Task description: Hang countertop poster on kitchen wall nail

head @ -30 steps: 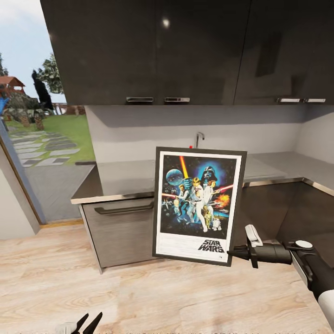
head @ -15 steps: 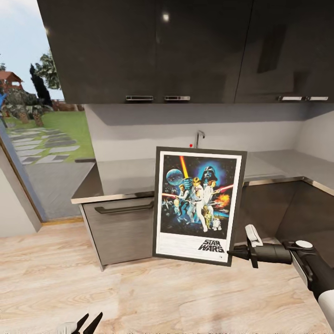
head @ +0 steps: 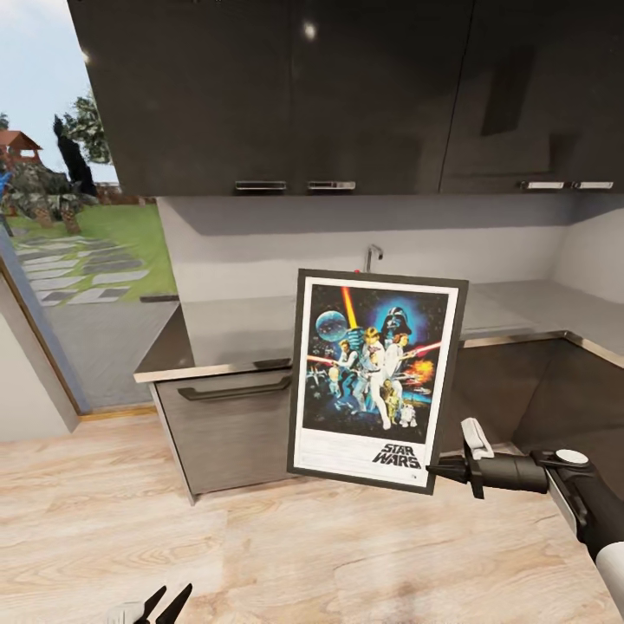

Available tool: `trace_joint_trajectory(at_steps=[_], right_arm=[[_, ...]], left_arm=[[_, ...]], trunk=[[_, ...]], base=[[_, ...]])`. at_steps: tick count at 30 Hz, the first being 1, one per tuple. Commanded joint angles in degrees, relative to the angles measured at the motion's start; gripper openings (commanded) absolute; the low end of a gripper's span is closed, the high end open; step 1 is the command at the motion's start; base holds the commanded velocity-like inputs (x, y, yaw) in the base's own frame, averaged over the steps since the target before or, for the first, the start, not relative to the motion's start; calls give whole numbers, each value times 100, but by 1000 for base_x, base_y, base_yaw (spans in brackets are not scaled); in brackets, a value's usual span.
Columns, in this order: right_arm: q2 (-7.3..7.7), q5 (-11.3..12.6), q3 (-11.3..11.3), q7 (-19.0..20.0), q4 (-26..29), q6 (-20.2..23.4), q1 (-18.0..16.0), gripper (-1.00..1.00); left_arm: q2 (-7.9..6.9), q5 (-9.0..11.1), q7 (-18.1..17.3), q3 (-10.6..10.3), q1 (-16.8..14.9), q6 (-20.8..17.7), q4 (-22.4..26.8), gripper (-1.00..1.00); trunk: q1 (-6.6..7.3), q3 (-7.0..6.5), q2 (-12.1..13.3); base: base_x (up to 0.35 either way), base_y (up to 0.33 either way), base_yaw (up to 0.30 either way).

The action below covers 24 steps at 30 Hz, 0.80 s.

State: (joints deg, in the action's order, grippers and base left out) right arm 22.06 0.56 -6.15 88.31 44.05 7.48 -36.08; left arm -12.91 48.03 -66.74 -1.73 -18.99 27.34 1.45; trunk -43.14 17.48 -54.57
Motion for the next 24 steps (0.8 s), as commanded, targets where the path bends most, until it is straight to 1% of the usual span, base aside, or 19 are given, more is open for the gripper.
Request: trace_joint_trajectory(at_steps=[1,24], right_arm=[[0,6,-6,28,1,69,-4,-100],[-3,6,-1,28,2,69,-4,-100]], left_arm=[[-1,22,-14,-20,-5,26,-4,100],[-1,22,-14,-20,-5,17,-4,100]], trunk=[[22,-11,36],[527,-424,959]], base=[[0,0,0],[0,0,0]])
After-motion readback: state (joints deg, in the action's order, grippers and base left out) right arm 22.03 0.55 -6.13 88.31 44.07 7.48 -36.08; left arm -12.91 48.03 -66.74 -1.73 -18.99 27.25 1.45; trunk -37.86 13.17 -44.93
